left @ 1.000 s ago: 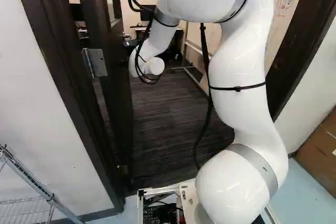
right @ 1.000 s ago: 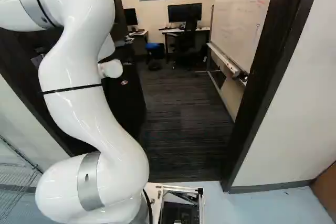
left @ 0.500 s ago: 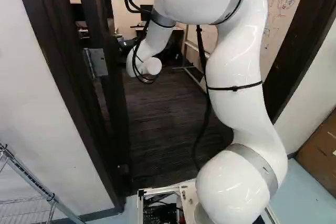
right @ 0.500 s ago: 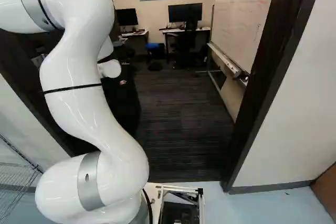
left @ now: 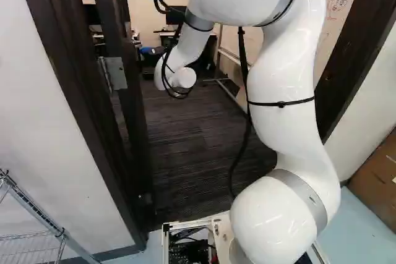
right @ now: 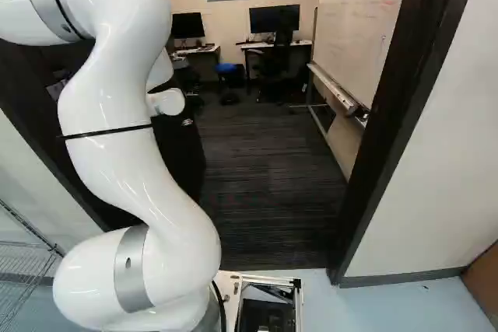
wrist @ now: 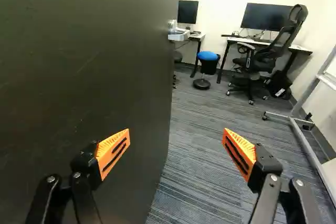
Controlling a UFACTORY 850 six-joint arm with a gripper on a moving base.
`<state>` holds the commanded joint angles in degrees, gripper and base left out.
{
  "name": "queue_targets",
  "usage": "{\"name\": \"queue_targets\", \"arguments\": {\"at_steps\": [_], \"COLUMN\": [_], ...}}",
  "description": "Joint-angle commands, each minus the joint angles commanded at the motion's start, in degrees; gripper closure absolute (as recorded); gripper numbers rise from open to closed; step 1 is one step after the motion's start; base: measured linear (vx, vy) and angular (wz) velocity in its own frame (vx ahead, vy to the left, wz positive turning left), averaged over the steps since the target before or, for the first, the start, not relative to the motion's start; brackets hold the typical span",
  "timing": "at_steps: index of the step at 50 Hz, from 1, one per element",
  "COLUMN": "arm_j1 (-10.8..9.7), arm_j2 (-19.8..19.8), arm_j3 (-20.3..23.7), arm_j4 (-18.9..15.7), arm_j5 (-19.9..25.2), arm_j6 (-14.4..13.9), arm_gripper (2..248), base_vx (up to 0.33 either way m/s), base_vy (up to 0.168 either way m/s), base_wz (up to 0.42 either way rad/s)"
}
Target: Open the door and move inside
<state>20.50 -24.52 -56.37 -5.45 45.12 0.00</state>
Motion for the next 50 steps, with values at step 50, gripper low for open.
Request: {"name": "queue_targets", "arguments": {"at_steps": [50], "arm_j1": [-7.29], "arm_j2": [4.53], "arm_j3": [5.58], "arm_j4": [0.00], "arm_j5": [0.00], "arm_j6": [0.00], "arm_gripper": [3], "base_vx": [0.000], "base_vy": [0.000], "base_wz": [0.000]}}
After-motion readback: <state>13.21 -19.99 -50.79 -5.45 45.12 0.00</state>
